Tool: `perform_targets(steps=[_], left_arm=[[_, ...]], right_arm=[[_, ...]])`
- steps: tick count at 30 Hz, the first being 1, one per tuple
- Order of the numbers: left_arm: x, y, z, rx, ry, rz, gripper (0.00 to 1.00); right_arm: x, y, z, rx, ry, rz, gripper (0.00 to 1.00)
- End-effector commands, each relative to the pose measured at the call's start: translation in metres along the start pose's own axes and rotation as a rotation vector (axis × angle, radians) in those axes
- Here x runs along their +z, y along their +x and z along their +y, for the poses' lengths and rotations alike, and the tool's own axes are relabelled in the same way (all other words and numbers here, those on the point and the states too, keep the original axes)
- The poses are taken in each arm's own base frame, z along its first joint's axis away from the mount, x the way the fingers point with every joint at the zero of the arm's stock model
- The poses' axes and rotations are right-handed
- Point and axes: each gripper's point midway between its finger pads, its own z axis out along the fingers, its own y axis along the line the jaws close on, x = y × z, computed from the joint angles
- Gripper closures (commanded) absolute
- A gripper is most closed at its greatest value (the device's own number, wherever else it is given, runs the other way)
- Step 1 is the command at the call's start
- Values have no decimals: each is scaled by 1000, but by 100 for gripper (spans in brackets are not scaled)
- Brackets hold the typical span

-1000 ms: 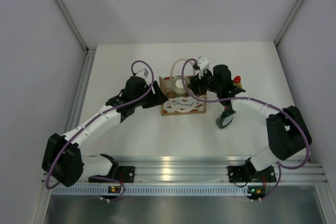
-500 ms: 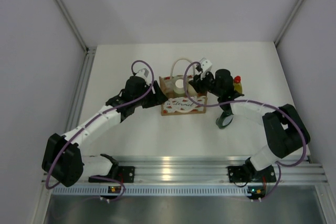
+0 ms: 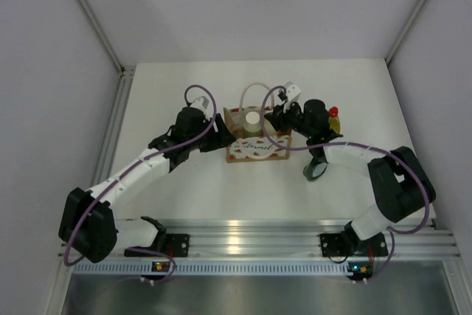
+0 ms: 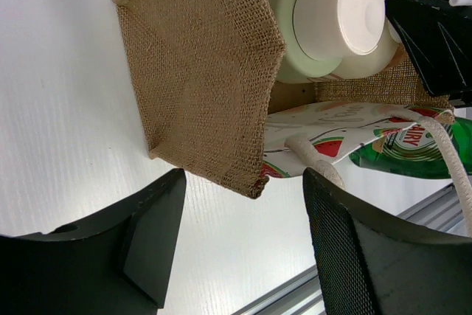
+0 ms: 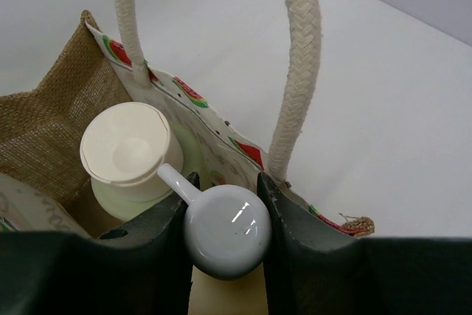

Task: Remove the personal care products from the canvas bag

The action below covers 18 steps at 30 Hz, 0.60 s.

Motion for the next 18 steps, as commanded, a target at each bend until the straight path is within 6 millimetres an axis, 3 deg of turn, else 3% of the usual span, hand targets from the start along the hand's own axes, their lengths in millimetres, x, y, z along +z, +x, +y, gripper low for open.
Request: perform_targets(steps=[1,6,18], left_arm=[[-7,-20,-18,21,53,-73,31],[-6,-20,-18,15,52,-72,31],[-4,-19,-15,5,41,-70,31]], right_arm=[[-4,-75,1,-11,-28,-203,100],[-19,-107,6,-42,-37,-286,100],[-39,-154,9,-78,-27,-390,100]])
